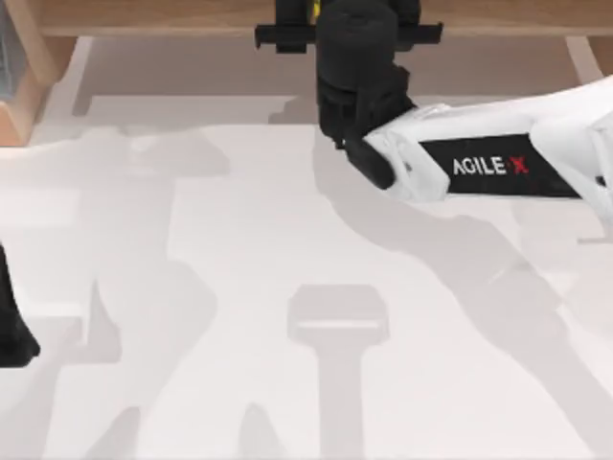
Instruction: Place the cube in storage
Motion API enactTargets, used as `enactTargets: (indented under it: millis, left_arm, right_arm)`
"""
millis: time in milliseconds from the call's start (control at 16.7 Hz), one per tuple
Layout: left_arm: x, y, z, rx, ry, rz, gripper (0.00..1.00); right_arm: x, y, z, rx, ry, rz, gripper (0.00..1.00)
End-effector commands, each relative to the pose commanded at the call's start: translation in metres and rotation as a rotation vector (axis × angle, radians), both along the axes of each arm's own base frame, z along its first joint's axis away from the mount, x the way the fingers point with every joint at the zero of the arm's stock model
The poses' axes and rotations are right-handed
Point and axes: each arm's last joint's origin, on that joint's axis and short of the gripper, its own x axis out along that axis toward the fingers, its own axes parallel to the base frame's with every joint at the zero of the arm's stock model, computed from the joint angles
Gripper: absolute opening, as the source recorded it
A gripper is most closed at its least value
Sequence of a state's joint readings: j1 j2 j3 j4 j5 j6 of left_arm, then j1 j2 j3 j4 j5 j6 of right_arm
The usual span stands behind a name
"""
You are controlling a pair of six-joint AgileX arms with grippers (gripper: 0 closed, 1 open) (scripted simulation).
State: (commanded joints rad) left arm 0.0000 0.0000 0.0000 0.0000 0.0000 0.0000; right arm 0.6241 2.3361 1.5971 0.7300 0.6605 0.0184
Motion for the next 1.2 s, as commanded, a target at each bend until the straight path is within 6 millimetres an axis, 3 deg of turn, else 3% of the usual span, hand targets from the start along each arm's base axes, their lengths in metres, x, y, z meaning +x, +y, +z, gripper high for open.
enactTargets:
  millis: [120,300,720,960,1200]
  left_arm:
    - [0.0,0.0,0.0,0.0,0.0,0.0,1.0]
    - [0.0,0.0,0.0,0.0,0.0,0.0,1.0]
    - [0.0,0.0,0.0,0.0,0.0,0.0,1.0]
    - [0.0,0.0,0.0,0.0,0.0,0.0,1.0]
    - [0.0,0.0,0.0,0.0,0.0,0.0,1.0]
  right_arm:
    - [0.0,0.0,0.001,-0.001,0.0,0.001,0.0]
    - [-0.003,0.004,0.018,-0.031,0.002,0.028,0.0]
    - [-0.033,0.044,0.049,-0.292,0.135,0.219,0.0]
    - [-0.058,0.067,0.044,-0.54,0.295,0.391,0.0]
    - [-0.078,0.074,0.036,-0.776,0.48,0.566,0.0]
